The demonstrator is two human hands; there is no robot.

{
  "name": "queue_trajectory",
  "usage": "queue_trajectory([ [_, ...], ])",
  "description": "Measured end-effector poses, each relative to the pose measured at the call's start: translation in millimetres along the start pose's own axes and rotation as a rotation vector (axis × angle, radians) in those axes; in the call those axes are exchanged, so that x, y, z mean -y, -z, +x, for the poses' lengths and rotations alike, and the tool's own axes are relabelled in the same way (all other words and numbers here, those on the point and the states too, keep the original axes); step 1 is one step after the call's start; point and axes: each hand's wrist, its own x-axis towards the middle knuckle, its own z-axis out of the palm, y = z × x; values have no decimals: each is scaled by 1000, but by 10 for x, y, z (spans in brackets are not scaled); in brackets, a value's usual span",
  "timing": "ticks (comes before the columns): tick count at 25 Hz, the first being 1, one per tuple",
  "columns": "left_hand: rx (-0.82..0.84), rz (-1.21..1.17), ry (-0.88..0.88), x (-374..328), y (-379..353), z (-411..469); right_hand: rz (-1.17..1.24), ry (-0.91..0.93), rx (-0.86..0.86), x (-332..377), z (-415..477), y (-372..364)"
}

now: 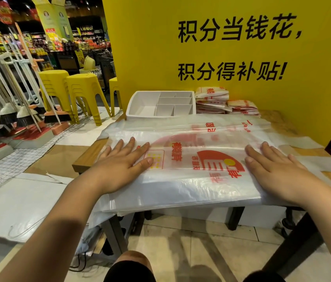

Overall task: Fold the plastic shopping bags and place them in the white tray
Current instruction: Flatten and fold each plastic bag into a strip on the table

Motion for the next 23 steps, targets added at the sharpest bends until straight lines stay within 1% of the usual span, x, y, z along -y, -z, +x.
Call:
queue_trajectory([
  [3,-10,2,-3,-9,12,34,31,-44,-10,23,-27,6],
  [5,-106,17,-43,-58,9,50,45,-98,-40,93,-33,26],
  [7,-187,31,-149,-145,-3,26,-34,-127,-117,152,-51,55],
  [8,-178,11,-196,-186,0,4,-65,-93,-182,173,-71,72],
  [9,-138,-21,-220,-218,5,-18,-58,-10,-235,195,-92,93],
  [10,-100,-46,-229,-240,18,-32,-12,102,-246,233,-126,125],
  [12,-99,-40,-251,-239,54,-19,90,302,-178,328,-211,198],
  [13,-119,-27,-268,-228,78,-2,122,349,-158,357,-240,221],
  [16,-144,-69,-320,-244,177,-25,125,347,-158,365,-248,297],
  [20,-136,-101,-345,-270,287,-91,25,341,-201,328,-226,376],
  [21,-117,-98,-336,-265,331,-91,21,353,-196,314,-215,406],
  [23,-55,-84,-303,-273,462,-50,34,362,-116,316,-186,527],
])
